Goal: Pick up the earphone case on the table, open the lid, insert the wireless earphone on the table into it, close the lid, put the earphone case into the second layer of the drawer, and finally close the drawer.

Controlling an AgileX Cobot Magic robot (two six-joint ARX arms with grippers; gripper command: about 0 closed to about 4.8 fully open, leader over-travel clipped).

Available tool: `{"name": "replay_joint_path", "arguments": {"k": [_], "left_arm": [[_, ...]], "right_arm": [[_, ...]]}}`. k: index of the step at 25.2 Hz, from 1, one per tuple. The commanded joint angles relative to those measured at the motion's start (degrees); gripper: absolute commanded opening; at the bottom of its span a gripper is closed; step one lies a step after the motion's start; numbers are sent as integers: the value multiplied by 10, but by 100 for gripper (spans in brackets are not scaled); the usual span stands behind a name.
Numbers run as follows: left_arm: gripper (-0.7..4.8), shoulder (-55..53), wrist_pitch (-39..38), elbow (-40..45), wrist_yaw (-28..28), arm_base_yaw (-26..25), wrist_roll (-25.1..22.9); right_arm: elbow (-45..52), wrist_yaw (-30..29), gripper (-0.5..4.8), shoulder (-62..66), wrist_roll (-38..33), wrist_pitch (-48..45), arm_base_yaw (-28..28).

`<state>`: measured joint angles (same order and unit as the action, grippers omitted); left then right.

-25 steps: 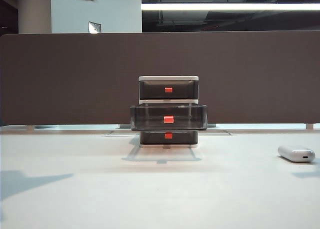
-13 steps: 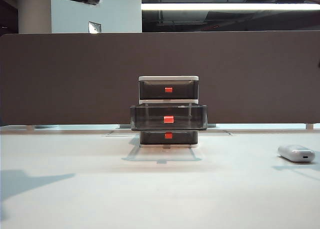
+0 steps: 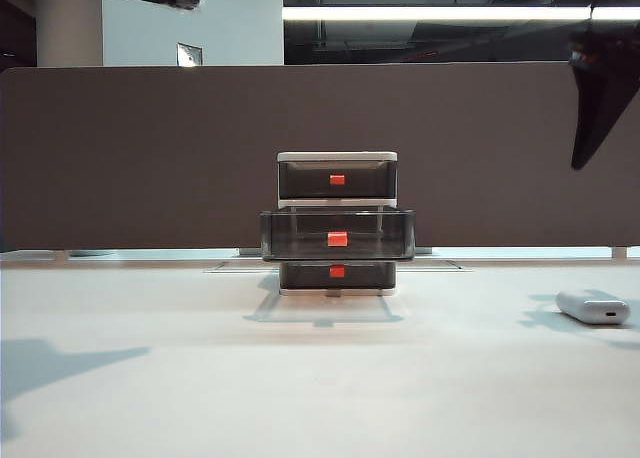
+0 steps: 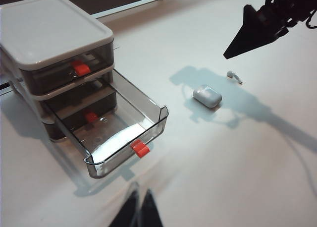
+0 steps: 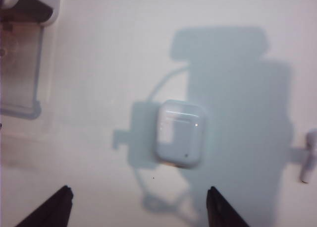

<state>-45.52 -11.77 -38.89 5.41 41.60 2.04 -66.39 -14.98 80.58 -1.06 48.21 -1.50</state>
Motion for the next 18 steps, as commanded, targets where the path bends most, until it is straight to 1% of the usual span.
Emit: {"name": "replay_joint_path", "arguments": {"k": [1,7,12,18], "left_arm": [[-6,0,7,-6,2,1,1],[-6,0,7,-6,2,1,1],[-6,0,8,-6,2,1,2],[-6,0,8,-6,2,1,2]], "right_arm": [[-3,1,370,15,0,1,-12],[-3,48,370,49,0,0,-39],[-7,50,370,77,1,1,-39],[-47,52,370,117,13,30,-40]]}}
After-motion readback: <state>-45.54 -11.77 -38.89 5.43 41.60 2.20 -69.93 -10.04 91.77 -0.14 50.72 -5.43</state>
